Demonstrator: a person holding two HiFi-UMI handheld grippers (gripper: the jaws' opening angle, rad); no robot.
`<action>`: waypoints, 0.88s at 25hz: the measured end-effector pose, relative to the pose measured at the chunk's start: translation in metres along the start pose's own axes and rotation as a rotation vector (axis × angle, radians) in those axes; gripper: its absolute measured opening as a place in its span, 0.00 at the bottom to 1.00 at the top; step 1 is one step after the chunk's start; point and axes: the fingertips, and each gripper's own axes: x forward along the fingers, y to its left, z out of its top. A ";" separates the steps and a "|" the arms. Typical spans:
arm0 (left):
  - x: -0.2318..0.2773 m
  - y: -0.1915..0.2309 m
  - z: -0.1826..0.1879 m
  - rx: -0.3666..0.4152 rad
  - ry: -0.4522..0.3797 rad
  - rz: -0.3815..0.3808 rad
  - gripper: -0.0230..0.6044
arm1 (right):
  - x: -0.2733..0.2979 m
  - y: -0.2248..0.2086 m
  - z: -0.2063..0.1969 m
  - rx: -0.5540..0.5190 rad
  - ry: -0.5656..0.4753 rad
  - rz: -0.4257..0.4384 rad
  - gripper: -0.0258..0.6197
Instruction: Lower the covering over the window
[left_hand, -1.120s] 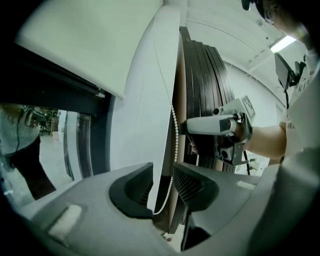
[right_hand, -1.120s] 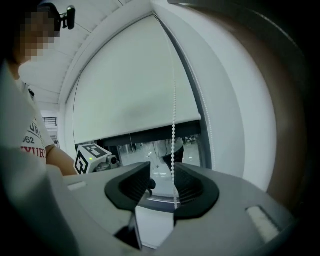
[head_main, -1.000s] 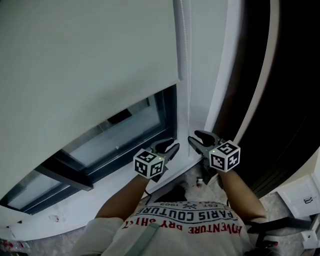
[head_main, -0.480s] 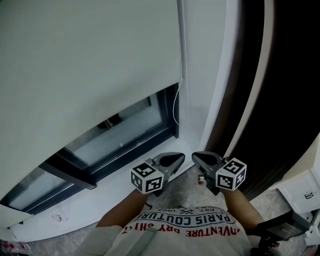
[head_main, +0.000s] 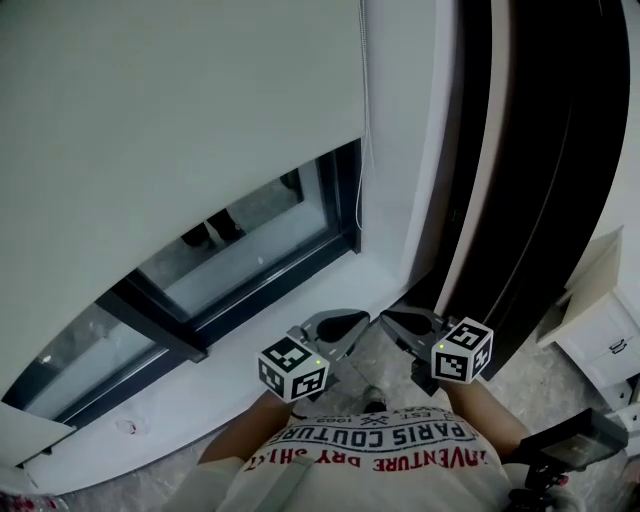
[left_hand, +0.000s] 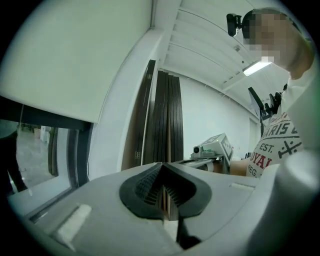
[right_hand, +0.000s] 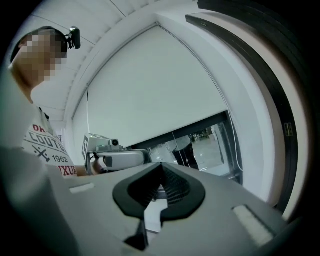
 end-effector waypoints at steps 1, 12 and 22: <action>-0.011 -0.009 -0.002 -0.001 -0.002 -0.002 0.04 | -0.002 0.015 -0.003 0.010 -0.006 0.005 0.04; -0.073 -0.102 -0.021 0.031 -0.010 -0.018 0.04 | -0.054 0.116 -0.034 -0.003 -0.072 -0.013 0.04; -0.070 -0.109 -0.018 0.059 -0.001 -0.041 0.04 | -0.067 0.112 -0.036 -0.023 -0.072 -0.087 0.04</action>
